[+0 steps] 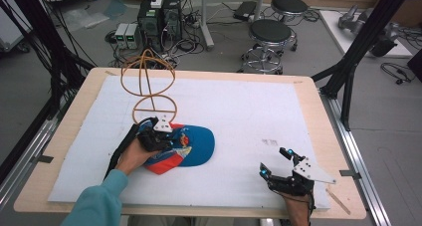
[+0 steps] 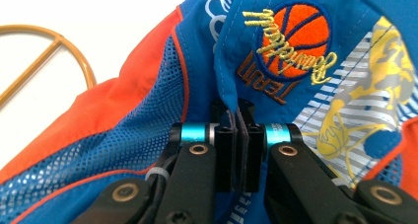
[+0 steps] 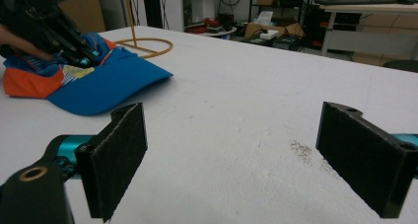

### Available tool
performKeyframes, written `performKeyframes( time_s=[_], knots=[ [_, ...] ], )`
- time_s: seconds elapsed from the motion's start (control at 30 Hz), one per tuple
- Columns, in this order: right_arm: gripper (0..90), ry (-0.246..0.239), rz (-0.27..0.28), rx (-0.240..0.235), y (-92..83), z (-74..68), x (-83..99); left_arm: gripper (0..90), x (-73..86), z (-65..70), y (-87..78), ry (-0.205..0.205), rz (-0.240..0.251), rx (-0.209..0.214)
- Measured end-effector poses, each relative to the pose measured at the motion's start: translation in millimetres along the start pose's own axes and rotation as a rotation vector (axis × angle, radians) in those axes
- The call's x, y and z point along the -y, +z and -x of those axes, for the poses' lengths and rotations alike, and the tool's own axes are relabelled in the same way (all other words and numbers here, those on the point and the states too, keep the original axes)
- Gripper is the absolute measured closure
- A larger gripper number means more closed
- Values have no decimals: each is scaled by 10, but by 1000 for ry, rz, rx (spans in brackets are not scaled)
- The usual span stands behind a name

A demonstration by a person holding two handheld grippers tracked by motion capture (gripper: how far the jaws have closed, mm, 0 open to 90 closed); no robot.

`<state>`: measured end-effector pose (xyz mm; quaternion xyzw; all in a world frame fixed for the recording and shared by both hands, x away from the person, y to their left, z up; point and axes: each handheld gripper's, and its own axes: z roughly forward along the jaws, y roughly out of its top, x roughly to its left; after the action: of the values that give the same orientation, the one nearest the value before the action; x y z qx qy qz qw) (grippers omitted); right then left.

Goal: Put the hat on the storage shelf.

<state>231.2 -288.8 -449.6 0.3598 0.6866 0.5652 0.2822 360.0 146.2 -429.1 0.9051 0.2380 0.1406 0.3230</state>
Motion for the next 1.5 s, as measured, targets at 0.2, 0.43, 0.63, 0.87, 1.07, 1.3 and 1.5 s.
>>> performKeyframes(
  time_s=[0.2,0.43,0.63,0.87,1.07,1.3,1.5],
  knots=[
    [110,44,6,30,-4,28,0,880,-16,-8,-208,-53,96,13],
    [110,16,48,111,21,76,-4,881,-11,-7,-464,-103,181,47],
    [110,24,39,109,36,97,-5,882,-22,-12,-702,-155,282,67],
    [110,26,44,107,32,95,-1,882,-154,26,-994,-124,346,43],
    [110,29,41,106,30,95,0,882,-271,40,-1243,-116,417,37],
    [110,21,46,108,29,91,2,882,-338,15,-1419,-151,500,43],
    [110,14,46,109,30,83,3,883,-318,-14,-1531,-179,618,35]
  ],
)
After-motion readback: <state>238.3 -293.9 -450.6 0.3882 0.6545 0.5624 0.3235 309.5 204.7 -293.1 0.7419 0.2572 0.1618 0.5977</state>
